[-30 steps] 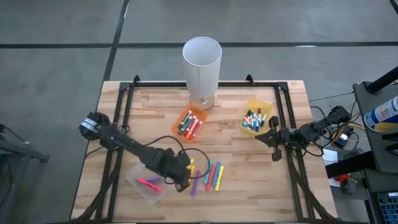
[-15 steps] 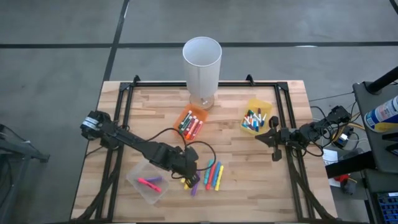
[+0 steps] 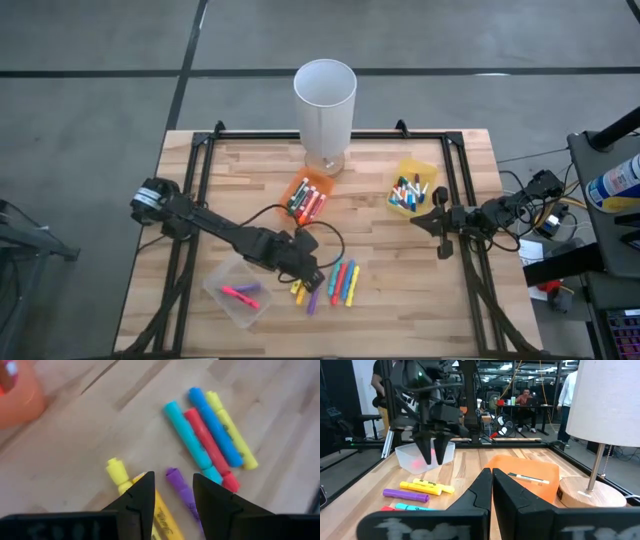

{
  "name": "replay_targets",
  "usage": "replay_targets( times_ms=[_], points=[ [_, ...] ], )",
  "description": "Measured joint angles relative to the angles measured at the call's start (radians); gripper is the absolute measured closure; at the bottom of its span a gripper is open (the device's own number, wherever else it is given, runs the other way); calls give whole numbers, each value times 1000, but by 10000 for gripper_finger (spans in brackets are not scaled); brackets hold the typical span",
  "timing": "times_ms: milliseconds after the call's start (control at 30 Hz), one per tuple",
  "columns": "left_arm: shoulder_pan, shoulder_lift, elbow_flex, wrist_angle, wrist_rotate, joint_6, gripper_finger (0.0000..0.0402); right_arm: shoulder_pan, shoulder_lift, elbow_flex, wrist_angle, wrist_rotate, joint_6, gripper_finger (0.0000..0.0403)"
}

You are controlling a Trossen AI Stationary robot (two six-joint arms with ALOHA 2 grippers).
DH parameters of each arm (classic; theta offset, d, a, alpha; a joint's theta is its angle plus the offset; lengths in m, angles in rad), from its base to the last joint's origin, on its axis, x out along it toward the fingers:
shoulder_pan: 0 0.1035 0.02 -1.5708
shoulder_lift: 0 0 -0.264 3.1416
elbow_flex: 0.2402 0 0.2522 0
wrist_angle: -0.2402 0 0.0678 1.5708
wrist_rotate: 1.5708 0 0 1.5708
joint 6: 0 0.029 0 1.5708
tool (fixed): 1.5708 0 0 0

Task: Pick & Place Markers
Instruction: Put the left light yellow highlighter pen into the white bin

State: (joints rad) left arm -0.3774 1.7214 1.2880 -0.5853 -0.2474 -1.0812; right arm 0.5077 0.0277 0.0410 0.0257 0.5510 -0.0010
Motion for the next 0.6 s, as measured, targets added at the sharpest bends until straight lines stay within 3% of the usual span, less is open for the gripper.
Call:
replay_targets(
  times_ms=[600],
  points=[
    [57, 3, -85, 22, 38, -48, 275, 0, 0, 0, 0, 0, 0, 394]
  ],
)
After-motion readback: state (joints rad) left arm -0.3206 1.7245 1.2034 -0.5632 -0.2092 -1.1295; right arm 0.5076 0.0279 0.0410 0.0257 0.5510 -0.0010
